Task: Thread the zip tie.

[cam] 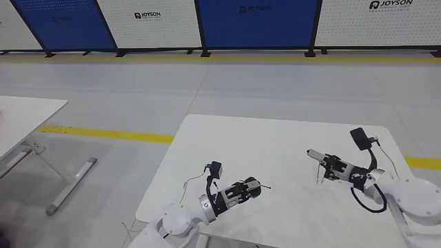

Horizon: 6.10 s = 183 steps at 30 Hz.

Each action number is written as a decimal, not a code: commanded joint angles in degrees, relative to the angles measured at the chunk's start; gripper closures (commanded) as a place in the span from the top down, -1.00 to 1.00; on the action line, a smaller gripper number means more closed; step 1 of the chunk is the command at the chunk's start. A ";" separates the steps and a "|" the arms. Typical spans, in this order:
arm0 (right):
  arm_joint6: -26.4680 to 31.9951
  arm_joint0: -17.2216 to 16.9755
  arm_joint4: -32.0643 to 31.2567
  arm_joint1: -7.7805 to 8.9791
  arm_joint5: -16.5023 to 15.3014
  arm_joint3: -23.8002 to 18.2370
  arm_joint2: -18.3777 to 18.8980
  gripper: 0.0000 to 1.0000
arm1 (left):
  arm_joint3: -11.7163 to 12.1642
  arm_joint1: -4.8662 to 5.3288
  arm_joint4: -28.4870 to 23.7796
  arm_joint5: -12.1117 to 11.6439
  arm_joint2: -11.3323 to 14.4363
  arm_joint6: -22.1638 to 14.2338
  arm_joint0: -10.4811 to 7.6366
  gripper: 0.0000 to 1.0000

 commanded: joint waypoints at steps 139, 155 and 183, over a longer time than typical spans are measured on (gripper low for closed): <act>16.17 34.44 -23.77 -10.89 1.60 51.99 -26.15 -0.34 | 0.00 0.00 0.00 0.00 0.00 0.00 0.00 -1.00; 16.46 37.76 -25.74 -15.02 1.60 60.55 -27.88 -0.46 | 0.00 0.00 0.00 0.00 0.00 0.00 0.00 -1.00; 16.35 43.02 -25.32 -19.71 0.82 72.44 -30.66 -0.50 | 0.00 0.00 0.00 0.00 0.00 0.00 0.00 -1.00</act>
